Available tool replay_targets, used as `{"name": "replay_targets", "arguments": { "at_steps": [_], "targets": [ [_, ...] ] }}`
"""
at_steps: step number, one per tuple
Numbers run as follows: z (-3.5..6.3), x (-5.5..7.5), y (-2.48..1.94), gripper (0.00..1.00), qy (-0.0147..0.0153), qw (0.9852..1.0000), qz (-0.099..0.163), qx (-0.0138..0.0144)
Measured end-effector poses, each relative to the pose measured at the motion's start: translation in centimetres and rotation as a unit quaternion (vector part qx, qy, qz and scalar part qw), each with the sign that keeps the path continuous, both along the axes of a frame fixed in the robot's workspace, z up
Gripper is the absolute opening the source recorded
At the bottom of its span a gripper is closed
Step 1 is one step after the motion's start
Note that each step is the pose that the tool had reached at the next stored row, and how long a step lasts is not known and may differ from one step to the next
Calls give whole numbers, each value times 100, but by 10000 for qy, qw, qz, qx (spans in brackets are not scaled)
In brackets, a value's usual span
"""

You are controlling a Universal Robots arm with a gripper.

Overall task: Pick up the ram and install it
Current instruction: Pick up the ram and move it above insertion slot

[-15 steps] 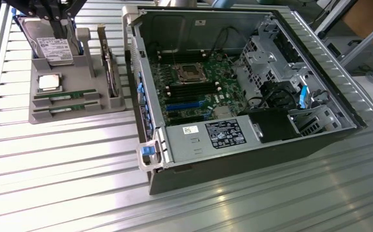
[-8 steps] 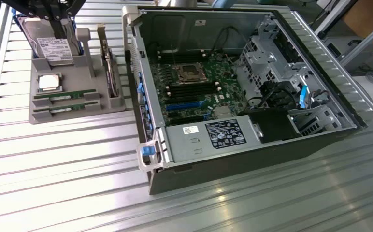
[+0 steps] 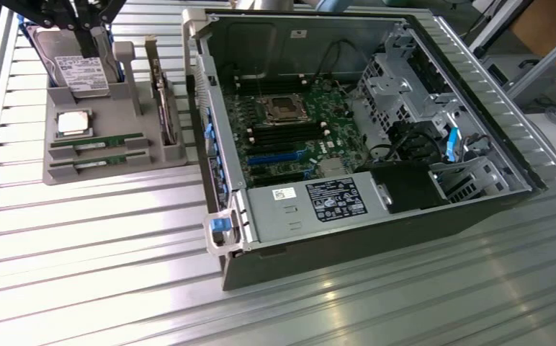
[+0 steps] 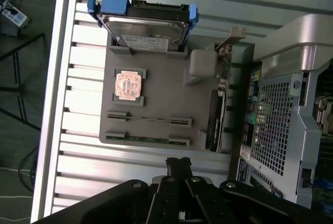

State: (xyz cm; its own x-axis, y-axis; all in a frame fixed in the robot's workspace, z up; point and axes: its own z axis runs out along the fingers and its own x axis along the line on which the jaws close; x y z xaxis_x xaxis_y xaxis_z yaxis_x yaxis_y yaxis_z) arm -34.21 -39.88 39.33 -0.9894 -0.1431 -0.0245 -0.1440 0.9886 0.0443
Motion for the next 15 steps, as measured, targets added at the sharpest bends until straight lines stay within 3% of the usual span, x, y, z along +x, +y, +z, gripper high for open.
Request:
{"name": "replay_targets", "arguments": {
  "at_steps": [4, 15],
  "targets": [
    [0, 0, 0, 11, 0, 9997, 230, 0],
    [0, 0, 0, 11, 0, 9971, 766, 0]
  ]
}}
